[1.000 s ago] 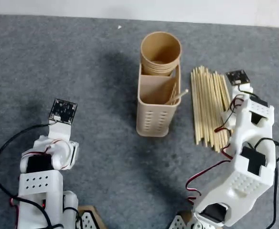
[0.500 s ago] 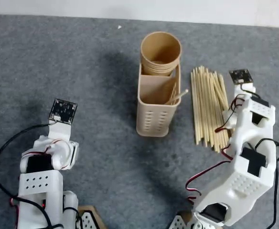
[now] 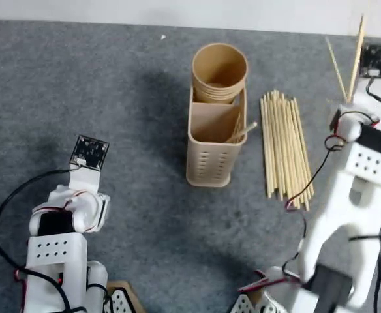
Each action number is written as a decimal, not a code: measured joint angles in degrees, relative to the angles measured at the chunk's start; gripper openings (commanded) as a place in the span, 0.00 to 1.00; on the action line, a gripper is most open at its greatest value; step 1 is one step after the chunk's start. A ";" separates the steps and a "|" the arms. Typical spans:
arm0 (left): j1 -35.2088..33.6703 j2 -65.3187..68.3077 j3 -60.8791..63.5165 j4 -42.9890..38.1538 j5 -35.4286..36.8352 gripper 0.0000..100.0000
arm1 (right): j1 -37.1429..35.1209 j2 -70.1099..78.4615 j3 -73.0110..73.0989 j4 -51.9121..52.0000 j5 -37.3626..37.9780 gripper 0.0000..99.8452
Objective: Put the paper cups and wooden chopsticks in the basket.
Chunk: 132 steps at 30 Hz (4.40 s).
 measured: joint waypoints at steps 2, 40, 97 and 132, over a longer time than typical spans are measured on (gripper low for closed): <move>0.26 0.00 0.00 0.00 0.00 0.20 | -2.73 -3.25 0.00 0.09 -2.37 0.01; 0.18 0.00 0.79 -1.58 -0.09 0.20 | -35.16 -37.71 45.54 -34.73 -17.05 0.04; 0.18 0.00 0.79 -1.58 -0.09 0.20 | -3.60 34.90 4.04 -9.76 9.85 0.17; 0.18 0.00 0.97 -1.58 -0.09 0.20 | -17.41 -17.85 2.90 -10.20 -15.38 0.01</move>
